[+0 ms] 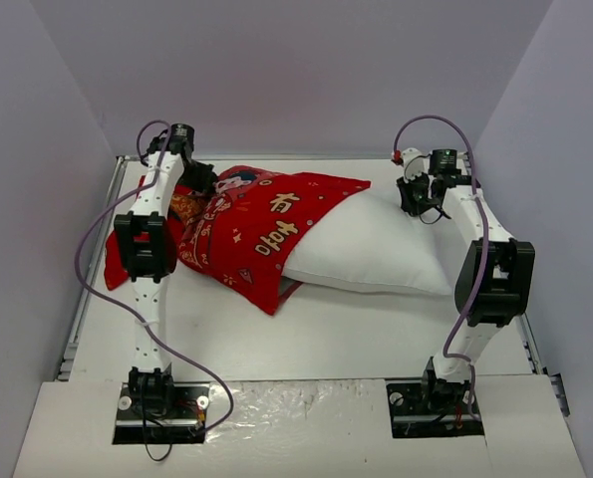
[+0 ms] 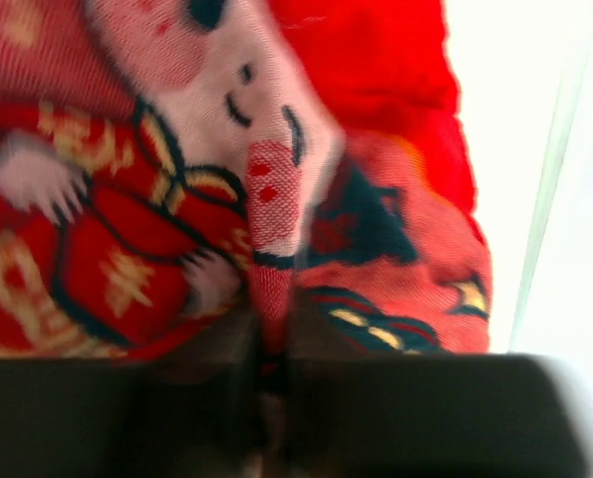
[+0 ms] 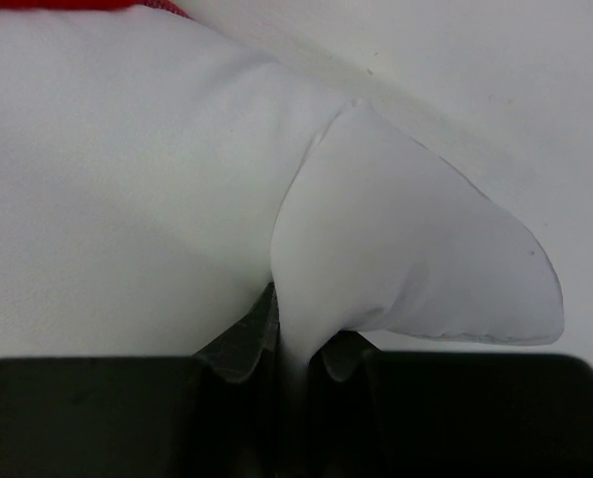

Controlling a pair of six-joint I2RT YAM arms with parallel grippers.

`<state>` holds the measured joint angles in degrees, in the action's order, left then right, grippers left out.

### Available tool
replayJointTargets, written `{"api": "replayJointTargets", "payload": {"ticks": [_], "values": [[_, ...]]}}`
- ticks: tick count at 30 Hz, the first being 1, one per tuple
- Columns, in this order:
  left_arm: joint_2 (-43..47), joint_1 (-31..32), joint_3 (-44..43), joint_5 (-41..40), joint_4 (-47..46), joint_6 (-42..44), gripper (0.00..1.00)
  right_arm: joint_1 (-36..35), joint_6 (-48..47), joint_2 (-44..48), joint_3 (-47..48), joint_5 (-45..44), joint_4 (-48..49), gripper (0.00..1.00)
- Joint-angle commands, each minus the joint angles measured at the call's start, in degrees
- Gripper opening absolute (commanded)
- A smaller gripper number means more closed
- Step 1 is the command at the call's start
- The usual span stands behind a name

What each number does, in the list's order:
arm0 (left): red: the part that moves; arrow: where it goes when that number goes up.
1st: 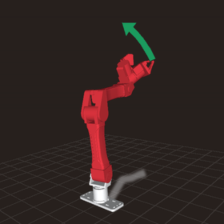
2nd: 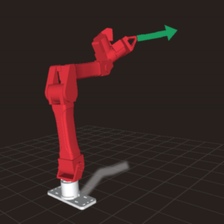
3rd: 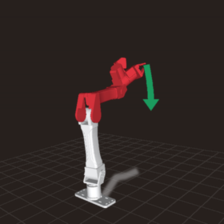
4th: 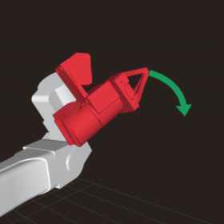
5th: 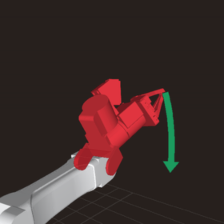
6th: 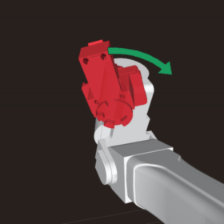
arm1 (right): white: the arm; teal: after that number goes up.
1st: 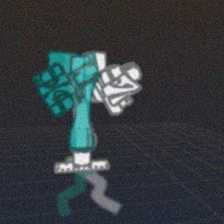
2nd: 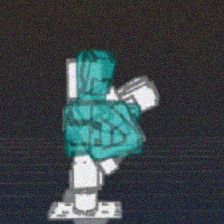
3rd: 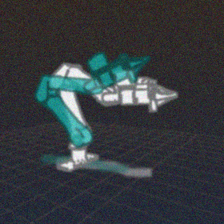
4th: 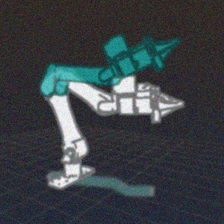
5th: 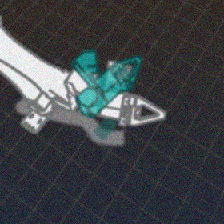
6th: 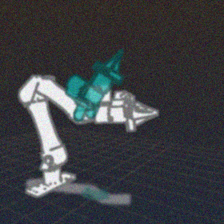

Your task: Remove the pillowcase from the pillow

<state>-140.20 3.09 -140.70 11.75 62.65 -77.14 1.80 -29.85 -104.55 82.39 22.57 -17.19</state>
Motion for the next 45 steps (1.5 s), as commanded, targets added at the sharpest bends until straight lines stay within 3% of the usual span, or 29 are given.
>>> {"api": "replayJointTargets", "payload": {"ticks": [1,6,9,15,26,40,45], "values": [[5.8,-1.5,7.3,4.3,-11.8,1.9,0.03,-0.9,0.2,3.4,0.5,1.8,-1.5,0.00],[15.4,-5.5,18.7,9.6,-35.8,4.6,0.02,1.2,0.1,5.1,2.3,3.6,-1.3,0.00],[19.5,-8.4,21.7,10.8,-41.9,6.5,0.02,5.0,0.4,5.3,7.2,5.7,0.4,0.00],[25.5,-15.4,20.1,11.7,-40.3,9.7,0.02,12.2,4.4,4.3,17.5,9.4,1.7,0.00],[36.2,-26.2,31.4,11.5,-42.7,10.8,0.02,23.1,2.9,8.1,11.6,5.6,6.0,0.00],[38.4,-32.0,28.2,8.1,-37.3,18.5,0.02,31.5,-1.4,13.1,0.6,4.8,6.2,0.00],[37.4,-29.0,24.7,7.1,-36.1,24.4,0.02,28.6,-6.0,12.6,1.6,13.7,1.3,0.00]]}}
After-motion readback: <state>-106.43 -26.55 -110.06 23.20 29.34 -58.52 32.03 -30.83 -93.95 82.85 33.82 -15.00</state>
